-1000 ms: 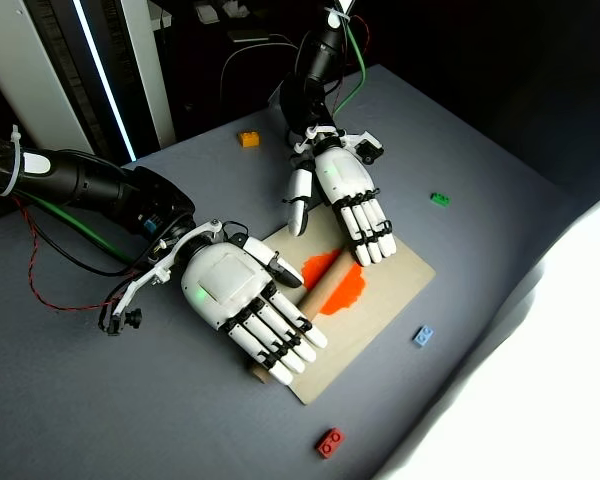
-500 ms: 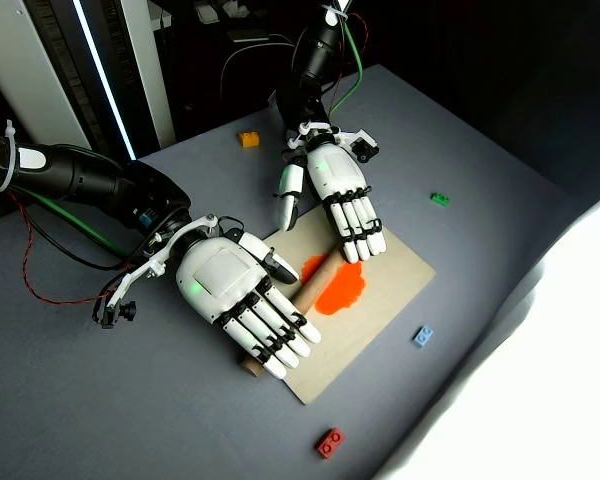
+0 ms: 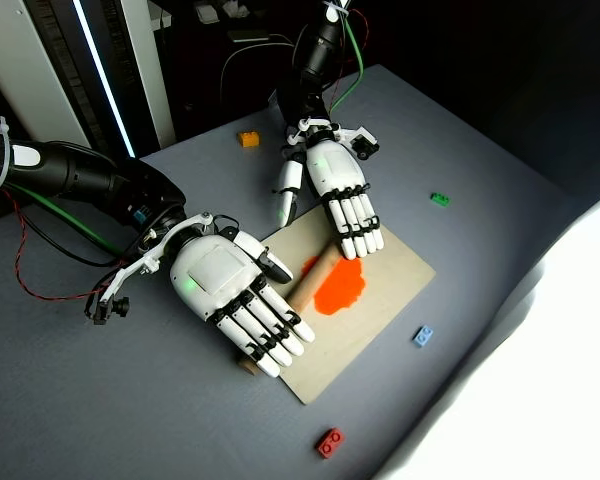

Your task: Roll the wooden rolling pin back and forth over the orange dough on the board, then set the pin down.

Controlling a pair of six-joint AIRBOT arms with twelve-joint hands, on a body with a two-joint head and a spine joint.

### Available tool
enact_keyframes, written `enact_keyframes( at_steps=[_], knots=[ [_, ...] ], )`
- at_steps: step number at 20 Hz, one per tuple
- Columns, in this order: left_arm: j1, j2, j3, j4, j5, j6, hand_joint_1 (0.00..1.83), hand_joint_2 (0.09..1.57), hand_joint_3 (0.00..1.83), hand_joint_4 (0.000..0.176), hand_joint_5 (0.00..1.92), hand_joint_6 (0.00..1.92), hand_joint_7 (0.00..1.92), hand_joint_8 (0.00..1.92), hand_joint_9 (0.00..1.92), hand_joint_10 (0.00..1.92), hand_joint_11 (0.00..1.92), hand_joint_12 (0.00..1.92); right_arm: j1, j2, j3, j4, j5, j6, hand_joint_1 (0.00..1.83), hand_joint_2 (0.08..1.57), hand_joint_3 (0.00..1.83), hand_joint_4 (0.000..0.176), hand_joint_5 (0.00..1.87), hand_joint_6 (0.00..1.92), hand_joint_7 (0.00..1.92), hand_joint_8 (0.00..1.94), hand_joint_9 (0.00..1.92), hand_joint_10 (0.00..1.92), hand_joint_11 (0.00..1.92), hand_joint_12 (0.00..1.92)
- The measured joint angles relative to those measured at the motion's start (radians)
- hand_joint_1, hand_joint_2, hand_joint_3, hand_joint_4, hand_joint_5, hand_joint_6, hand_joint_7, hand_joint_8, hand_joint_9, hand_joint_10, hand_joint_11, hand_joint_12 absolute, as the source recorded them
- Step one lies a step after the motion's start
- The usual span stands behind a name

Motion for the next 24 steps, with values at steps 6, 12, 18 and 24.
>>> enact_keyframes(
  at_steps=[6,12,18,24],
  knots=[
    [0.01,0.012,-0.011,0.0,0.004,-0.009,0.0,1.27,0.0,0.0,0.0,0.0,0.01,0.0,0.0,0.0,0.0,0.0,-0.008,0.008,-0.017,-0.001,0.011,-0.017,0.0,1.34,0.0,0.0,0.12,0.0,0.11,0.0,0.1,0.0,0.0,0.26],
    [0.011,0.033,-0.016,0.007,0.016,-0.021,0.0,1.27,0.0,0.0,0.0,0.0,0.01,0.0,0.0,0.0,0.0,0.0,-0.014,0.01,-0.027,-0.002,0.018,-0.028,0.0,1.34,0.0,0.0,0.12,0.0,0.11,0.0,0.1,0.0,0.0,0.26],
    [0.011,0.053,-0.031,0.006,0.029,-0.027,0.0,1.27,0.0,0.0,0.0,0.0,0.01,0.0,0.0,0.0,0.0,0.0,-0.014,0.017,-0.027,0.003,0.022,-0.033,0.0,1.34,0.0,0.0,0.12,0.0,0.11,0.0,0.1,0.0,0.0,0.26],
    [0.015,0.056,-0.036,0.016,0.031,-0.028,0.0,1.27,0.0,0.0,0.0,0.0,0.01,0.0,0.0,0.0,0.0,0.0,-0.014,0.018,-0.042,0.003,0.021,-0.04,0.0,1.34,0.0,0.0,0.12,0.0,0.11,0.0,0.1,0.0,0.0,0.26]
  ],
)
